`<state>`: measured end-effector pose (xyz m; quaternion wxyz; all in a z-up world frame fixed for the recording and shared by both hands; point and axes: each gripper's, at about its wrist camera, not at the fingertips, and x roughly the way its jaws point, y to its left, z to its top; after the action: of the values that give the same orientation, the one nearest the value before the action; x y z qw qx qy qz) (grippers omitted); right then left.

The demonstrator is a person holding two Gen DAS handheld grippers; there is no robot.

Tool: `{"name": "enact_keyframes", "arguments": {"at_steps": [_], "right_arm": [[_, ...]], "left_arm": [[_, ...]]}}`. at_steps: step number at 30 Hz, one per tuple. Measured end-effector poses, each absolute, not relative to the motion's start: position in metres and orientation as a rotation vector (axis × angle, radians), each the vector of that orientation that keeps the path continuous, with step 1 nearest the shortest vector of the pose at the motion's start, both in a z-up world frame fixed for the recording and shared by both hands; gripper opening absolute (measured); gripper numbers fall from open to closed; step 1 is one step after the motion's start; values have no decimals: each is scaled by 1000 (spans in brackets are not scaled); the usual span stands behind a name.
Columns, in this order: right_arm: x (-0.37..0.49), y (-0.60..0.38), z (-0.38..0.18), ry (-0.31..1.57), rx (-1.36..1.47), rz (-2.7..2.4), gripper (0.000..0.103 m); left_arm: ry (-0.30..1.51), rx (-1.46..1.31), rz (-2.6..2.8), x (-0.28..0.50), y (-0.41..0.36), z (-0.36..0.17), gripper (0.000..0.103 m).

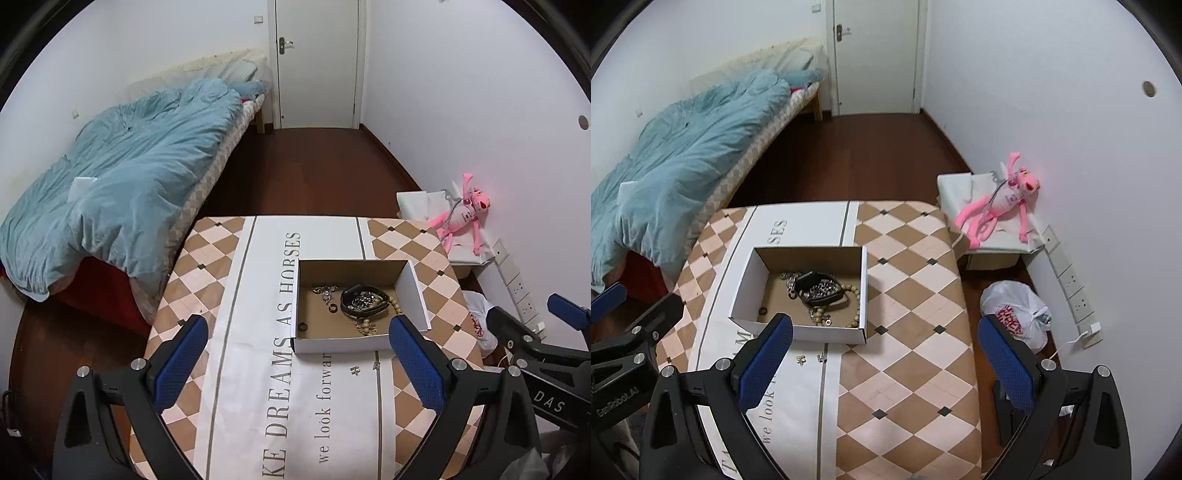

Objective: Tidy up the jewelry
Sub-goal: 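Withdraw both tools from the box, then grasp a small gold earring with the right tool while the left tool grasps another gold earring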

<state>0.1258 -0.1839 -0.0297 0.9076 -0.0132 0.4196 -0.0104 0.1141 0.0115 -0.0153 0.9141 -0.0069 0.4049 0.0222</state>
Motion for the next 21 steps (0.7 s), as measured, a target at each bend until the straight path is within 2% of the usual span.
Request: {"name": "enact_keyframes", "arguments": {"at_steps": [11, 14, 19, 21], "right_arm": [[100, -184, -14, 841, 12, -4, 102], [103, -184, -36, 891, 26, 18, 102], [114, -178, -105, 1001, 57, 59, 101], [120, -173, -131, 1030, 84, 89, 97]], "left_arm": [[807, -29, 47, 96, 12, -4, 100], [826, -21, 90, 95, 17, -19, 100], [923, 0, 174, 100, 32, -77, 100], [974, 8, 199, 103, 38, -102, 100]]}}
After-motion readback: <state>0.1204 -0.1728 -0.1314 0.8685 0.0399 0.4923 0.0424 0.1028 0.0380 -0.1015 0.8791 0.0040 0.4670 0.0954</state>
